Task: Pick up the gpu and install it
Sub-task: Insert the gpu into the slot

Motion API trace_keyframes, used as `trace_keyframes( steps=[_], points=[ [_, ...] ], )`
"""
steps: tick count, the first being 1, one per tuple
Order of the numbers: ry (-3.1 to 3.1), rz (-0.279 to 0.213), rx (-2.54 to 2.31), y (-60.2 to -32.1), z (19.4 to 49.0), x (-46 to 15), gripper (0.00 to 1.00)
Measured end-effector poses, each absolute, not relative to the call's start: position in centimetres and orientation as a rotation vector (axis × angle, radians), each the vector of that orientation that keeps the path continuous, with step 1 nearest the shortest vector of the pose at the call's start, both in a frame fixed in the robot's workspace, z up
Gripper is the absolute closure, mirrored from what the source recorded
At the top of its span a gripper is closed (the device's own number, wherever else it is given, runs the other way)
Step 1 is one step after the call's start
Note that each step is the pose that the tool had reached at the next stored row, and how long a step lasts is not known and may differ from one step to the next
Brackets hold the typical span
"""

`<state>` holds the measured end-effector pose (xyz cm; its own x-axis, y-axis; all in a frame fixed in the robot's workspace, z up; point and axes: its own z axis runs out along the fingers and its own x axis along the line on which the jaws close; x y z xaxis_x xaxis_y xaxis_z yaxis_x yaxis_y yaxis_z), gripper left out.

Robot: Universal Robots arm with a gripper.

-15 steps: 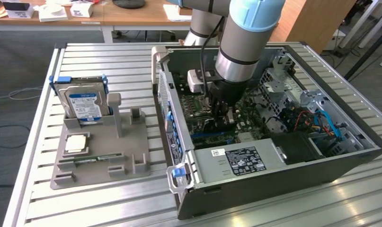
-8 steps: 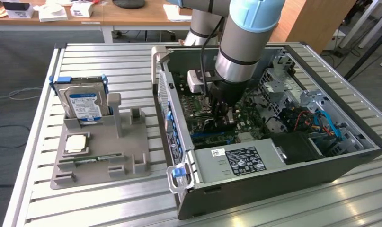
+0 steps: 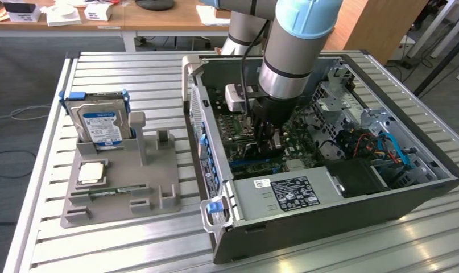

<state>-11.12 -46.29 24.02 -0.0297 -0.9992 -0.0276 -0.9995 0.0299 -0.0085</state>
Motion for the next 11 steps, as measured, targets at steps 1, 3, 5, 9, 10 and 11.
trace_keyframes(
  steps=[1, 3, 5, 9, 10, 11],
  points=[
    [2.236, 0.02, -2.17, -46.29, 24.02, -11.12, 0.73],
    [2.236, 0.02, -2.17, -46.29, 24.03, -11.12, 0.73],
    [2.236, 0.021, -2.17, -46.29, 24.02, -11.12, 0.73],
    [2.236, 0.021, -2.17, -46.29, 24.02, -11.13, 0.66],
    [2.236, 0.02, -2.17, -46.29, 24.02, -11.13, 0.66],
    [2.236, 0.021, -2.17, -46.29, 24.02, -11.12, 0.66]
  ],
)
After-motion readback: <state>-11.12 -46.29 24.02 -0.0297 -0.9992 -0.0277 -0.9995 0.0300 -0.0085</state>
